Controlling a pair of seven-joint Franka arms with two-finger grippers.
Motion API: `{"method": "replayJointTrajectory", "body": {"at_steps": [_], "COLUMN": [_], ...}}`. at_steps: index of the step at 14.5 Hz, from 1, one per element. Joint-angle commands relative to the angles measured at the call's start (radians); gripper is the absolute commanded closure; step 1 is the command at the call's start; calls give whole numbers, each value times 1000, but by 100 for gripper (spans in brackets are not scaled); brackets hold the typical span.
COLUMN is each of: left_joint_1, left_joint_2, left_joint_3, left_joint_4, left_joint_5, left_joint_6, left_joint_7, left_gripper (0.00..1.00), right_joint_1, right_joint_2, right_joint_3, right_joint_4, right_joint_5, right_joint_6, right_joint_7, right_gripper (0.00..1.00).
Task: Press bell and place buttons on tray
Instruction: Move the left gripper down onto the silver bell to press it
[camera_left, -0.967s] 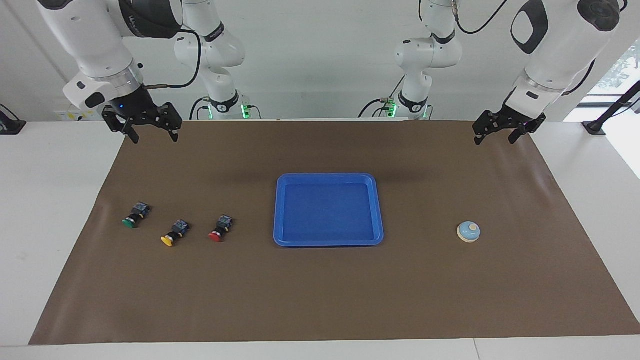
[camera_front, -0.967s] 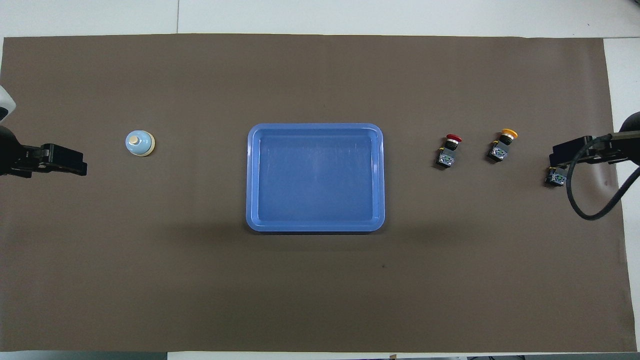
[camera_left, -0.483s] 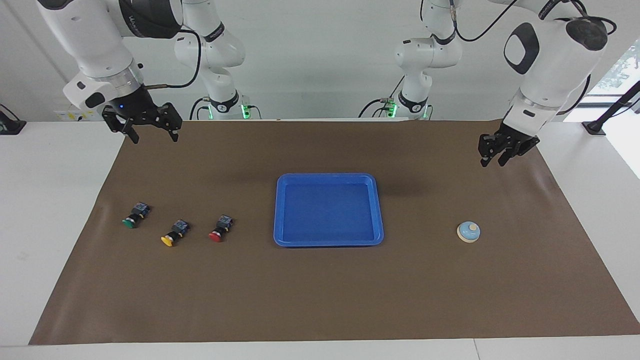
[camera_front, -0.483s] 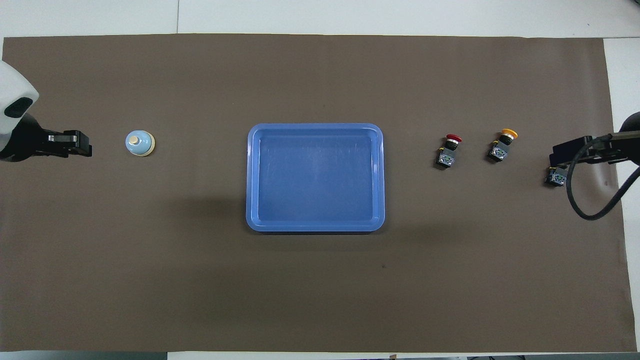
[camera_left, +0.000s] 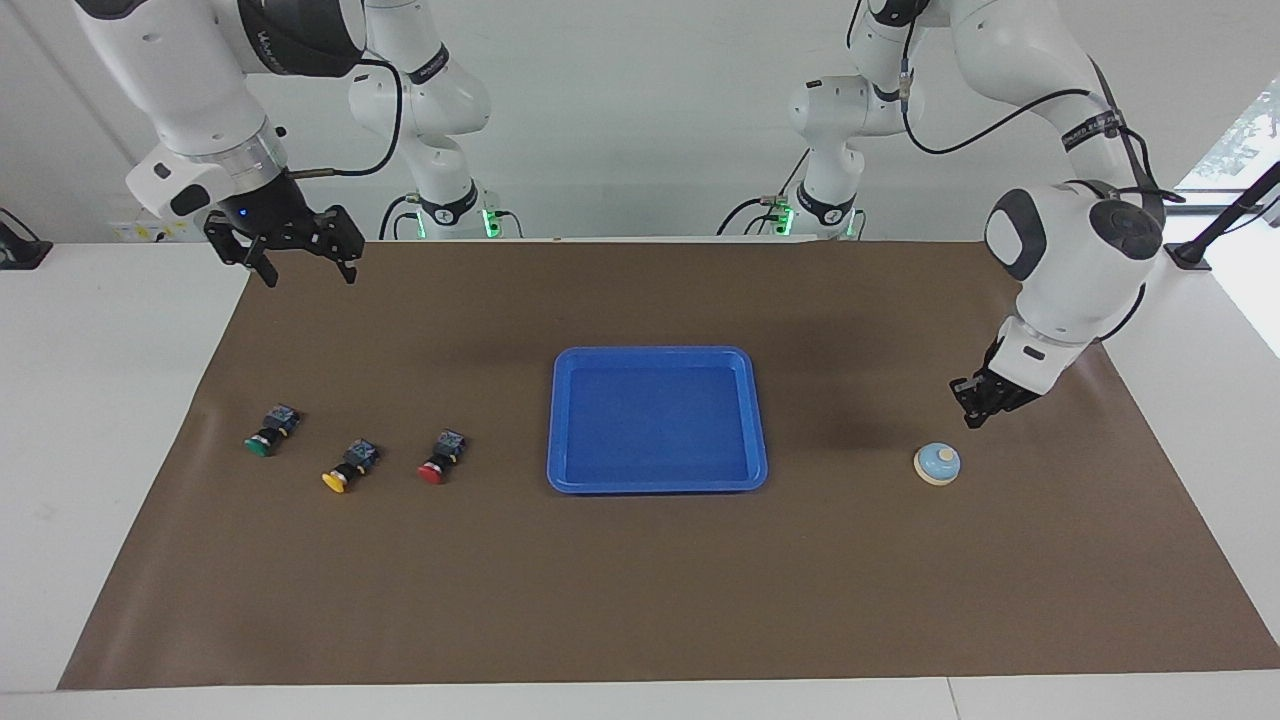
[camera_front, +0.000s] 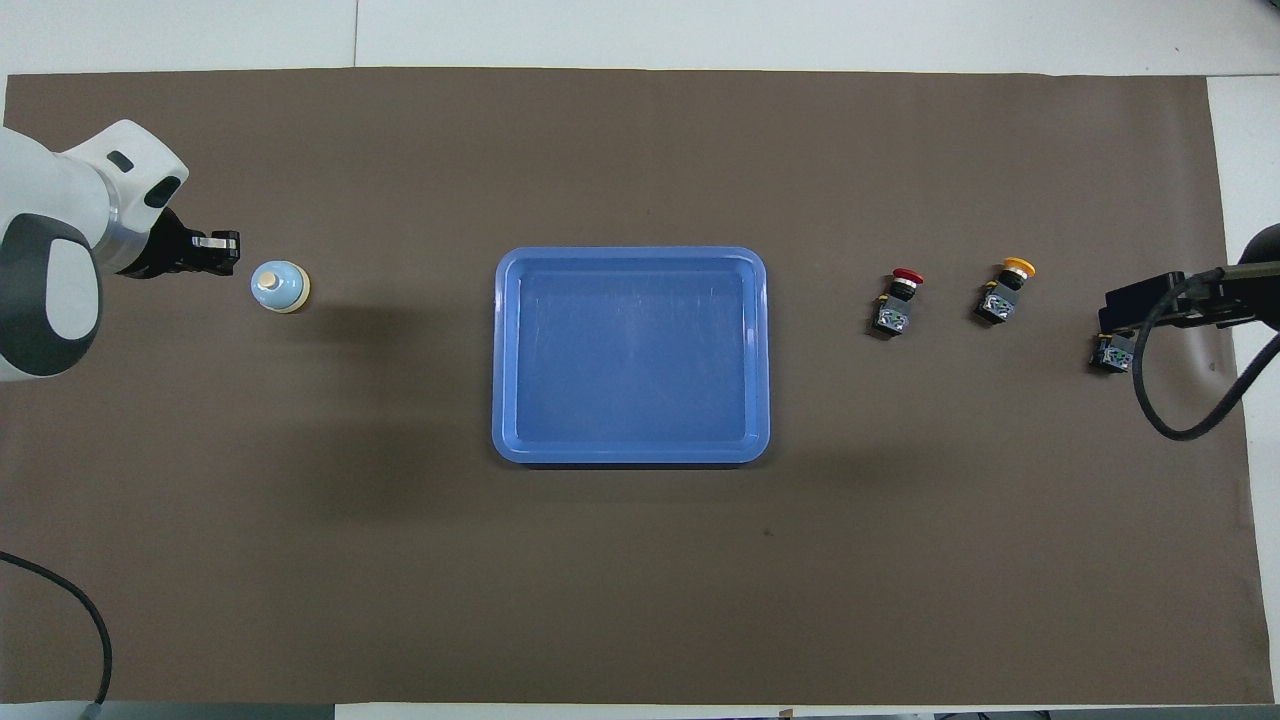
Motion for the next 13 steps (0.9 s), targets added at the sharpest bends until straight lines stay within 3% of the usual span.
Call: {"method": "replayJointTrajectory", "body": {"at_steps": [1,10,13], "left_joint_1": [8,2,2], "left_joint_2": [-6,47,67], "left_joint_3": [-5,-5,-5], "left_joint_4": [-31,-105,-152], "left_joint_5": [18,18,17], "left_joint_6": [52,178,274], "left_joint_7": [11,0,0], "left_gripper": [100,100,100], "right_joint_1": [-15,-15,-15], "right_joint_2": [-10,-11,-11], "right_joint_3": [11,11,11], "right_joint_4": [-9,-9,-9], "right_joint_5": [-12,-12,-12], "right_joint_6": [-8,-8,-8], "right_joint_7": [-14,-14,-14], "right_gripper": [0,0,0]}}
